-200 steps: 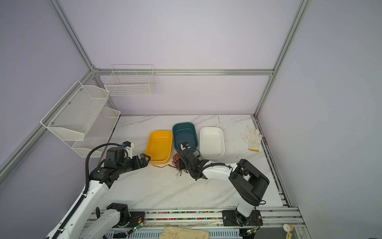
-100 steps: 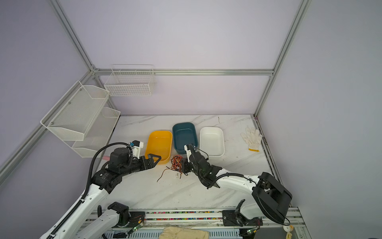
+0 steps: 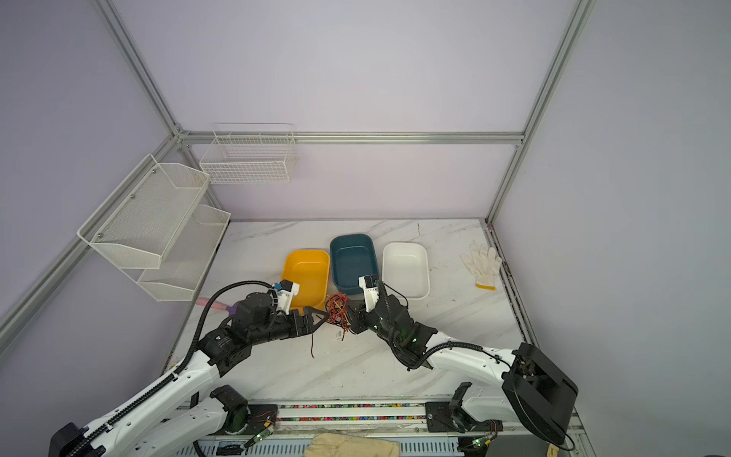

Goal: Untangle the cables
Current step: 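Close the right gripper on the wire bundle while the left gripper reaches in, then grasp one red wire with the left gripper beside the right gripper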

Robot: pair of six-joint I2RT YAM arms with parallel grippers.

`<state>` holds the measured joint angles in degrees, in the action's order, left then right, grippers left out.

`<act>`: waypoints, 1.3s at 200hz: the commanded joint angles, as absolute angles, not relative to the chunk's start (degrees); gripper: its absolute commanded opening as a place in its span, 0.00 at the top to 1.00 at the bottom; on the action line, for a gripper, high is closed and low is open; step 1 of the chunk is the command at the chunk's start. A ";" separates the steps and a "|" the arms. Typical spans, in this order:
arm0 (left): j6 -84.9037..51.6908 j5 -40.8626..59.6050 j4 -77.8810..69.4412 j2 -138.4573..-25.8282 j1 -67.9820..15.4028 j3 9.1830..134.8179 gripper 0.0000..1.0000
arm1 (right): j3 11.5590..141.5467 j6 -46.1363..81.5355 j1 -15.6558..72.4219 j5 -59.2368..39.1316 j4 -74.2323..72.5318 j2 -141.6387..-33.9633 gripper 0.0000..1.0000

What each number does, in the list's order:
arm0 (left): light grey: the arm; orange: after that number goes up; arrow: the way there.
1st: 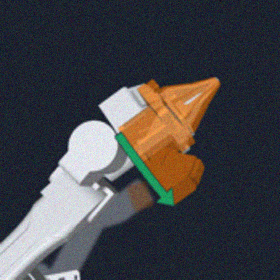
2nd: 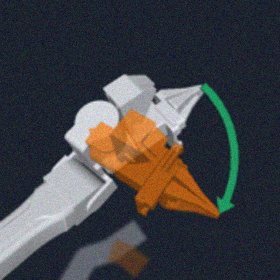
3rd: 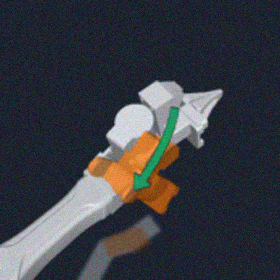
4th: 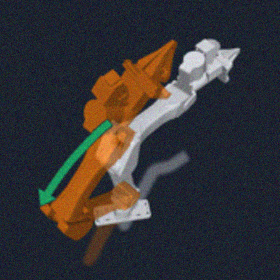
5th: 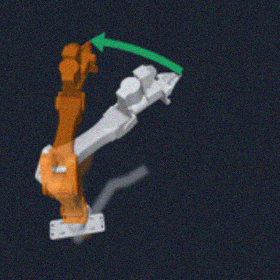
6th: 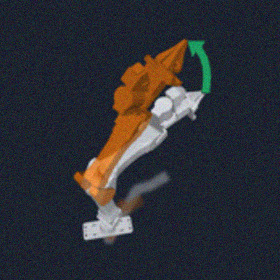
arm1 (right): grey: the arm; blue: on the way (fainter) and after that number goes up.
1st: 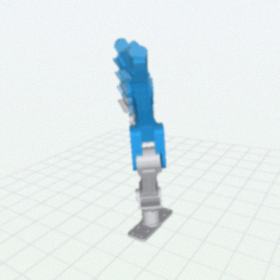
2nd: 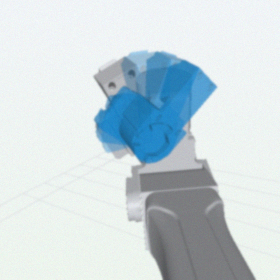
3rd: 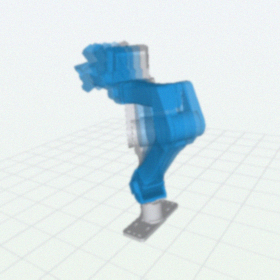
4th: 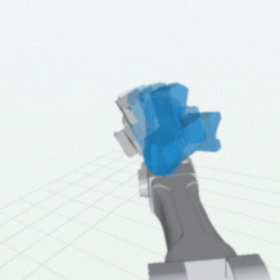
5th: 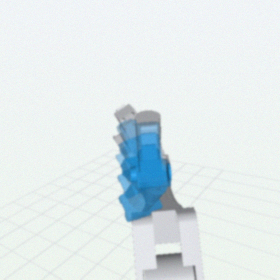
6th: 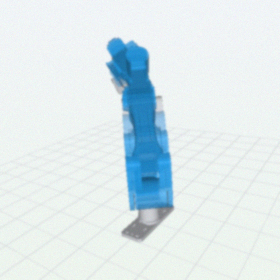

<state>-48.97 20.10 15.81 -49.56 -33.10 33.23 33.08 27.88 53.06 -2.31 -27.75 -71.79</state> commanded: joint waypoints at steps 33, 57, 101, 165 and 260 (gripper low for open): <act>-48.17 18.48 7.44 -52.30 -36.89 30.09 0.18 | 34.04 30.22 53.51 -4.00 -31.48 -73.20 1.00; -44.47 18.19 8.10 -53.83 -37.46 31.78 0.22 | 35.75 30.41 53.75 -5.01 -29.27 -74.81 1.00; -35.89 16.05 13.06 -55.08 -37.88 36.07 0.31 | 38.35 30.06 54.21 -4.83 -24.23 -76.09 1.00; -30.05 14.26 18.90 -57.46 -38.65 40.73 0.48 | 40.85 29.96 54.49 -7.37 -20.61 -78.31 1.00; -28.24 10.87 20.72 -56.82 -39.02 41.97 0.64 | 41.13 29.72 55.12 -8.35 -19.78 -77.96 1.00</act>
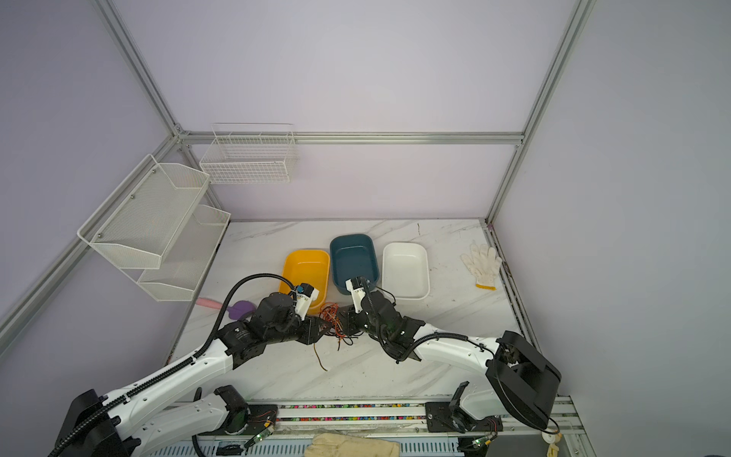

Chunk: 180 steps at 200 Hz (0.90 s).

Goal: Untangle the cables
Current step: 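Grasp one red wire with the left gripper beside the right gripper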

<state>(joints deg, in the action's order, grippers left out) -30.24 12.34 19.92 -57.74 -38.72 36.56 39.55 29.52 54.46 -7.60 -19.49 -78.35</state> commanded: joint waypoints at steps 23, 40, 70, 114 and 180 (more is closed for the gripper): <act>-28.15 10.80 20.92 -56.95 -39.02 42.25 0.69 | 41.12 29.88 55.23 -8.44 -19.77 -77.78 1.00; -28.12 10.90 20.94 -57.21 -39.06 42.32 0.75 | 41.13 29.88 55.33 -8.44 -19.78 -77.61 1.00; -27.94 10.51 21.17 -56.74 -38.99 42.23 0.84 | 41.40 29.88 55.46 -7.86 -19.21 -77.36 1.00; -28.04 10.28 22.37 -54.57 -39.11 42.27 1.00 | 40.87 30.31 55.48 -5.81 -18.86 -76.26 1.00; -30.52 11.75 24.49 -47.21 -39.13 43.54 1.00 | 39.43 32.27 55.46 -1.06 -18.35 -77.07 1.00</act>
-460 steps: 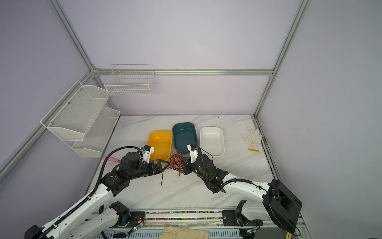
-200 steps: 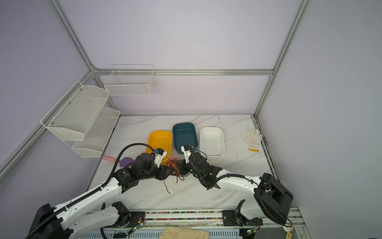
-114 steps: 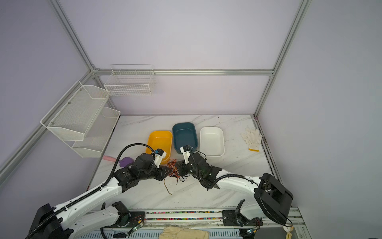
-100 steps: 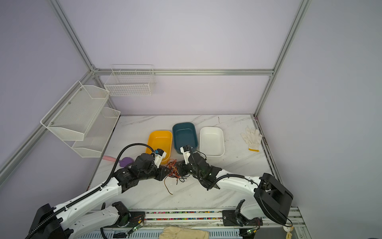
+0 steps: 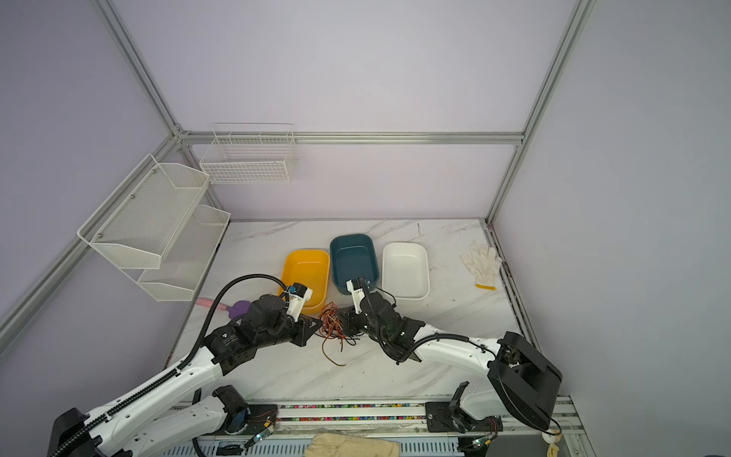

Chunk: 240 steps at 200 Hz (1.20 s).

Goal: Untangle the cables
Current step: 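Grasp one red wire with the left gripper beside the right gripper, then pull the red wire with the left gripper away from the right-held bundle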

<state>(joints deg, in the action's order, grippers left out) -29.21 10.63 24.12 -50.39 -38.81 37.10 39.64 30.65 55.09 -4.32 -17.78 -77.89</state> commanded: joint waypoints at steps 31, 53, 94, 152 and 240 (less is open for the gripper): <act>-31.28 12.92 25.60 -43.62 -39.11 46.08 1.00 | 37.96 33.90 55.39 2.52 -18.12 -77.00 1.00; -31.37 13.06 27.31 -41.57 -39.11 49.09 1.00 | 36.39 35.94 55.32 5.45 -17.64 -76.73 1.00; -31.34 12.73 31.13 -39.82 -39.11 55.32 1.00 | 33.65 37.66 54.37 6.35 -17.82 -76.76 1.00; -33.73 15.16 31.05 -42.47 -39.10 62.61 1.00 | 30.52 36.22 54.37 6.26 -19.77 -72.76 1.00; -34.16 20.42 31.03 -51.68 -39.07 81.80 1.00 | 27.60 37.68 54.05 8.38 -20.27 -76.29 1.00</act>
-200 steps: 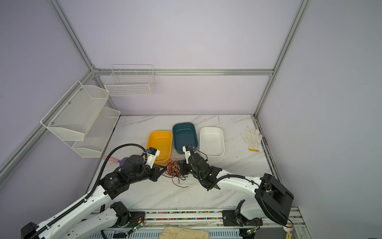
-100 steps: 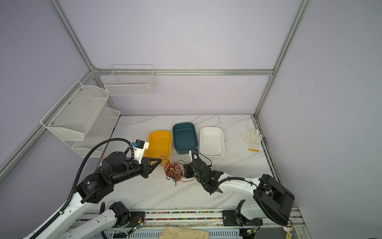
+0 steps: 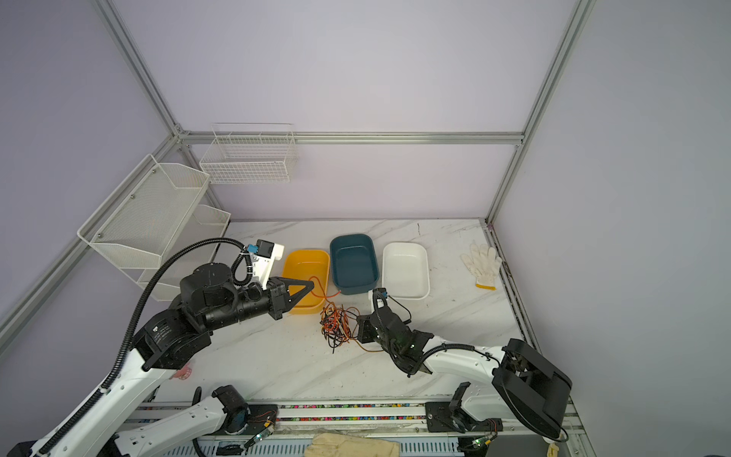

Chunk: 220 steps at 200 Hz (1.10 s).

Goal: Untangle the cables
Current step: 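Pull the red wire with the left gripper away from the right-held bundle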

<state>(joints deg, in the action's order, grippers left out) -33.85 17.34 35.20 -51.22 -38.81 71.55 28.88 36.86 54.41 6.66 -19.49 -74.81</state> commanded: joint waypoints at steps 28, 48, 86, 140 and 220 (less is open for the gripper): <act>-34.44 21.27 29.74 -52.59 -39.11 85.46 1.00 | 27.07 37.68 54.13 8.58 -20.70 -77.89 1.00; -34.92 20.96 27.73 -51.96 -39.10 85.79 1.00 | 26.59 37.62 53.97 8.78 -21.25 -78.40 1.00; -35.91 20.70 26.32 -51.52 -39.11 84.10 1.00 | 25.59 37.02 53.58 8.11 -21.92 -79.10 1.00; -30.08 12.95 34.01 -50.68 -38.96 78.95 1.00 | 24.96 37.81 52.68 11.53 -15.18 -69.63 1.00; -24.37 0.35 44.49 -49.79 -39.02 78.95 1.00 | 22.88 43.63 47.01 8.98 -6.46 -68.61 1.00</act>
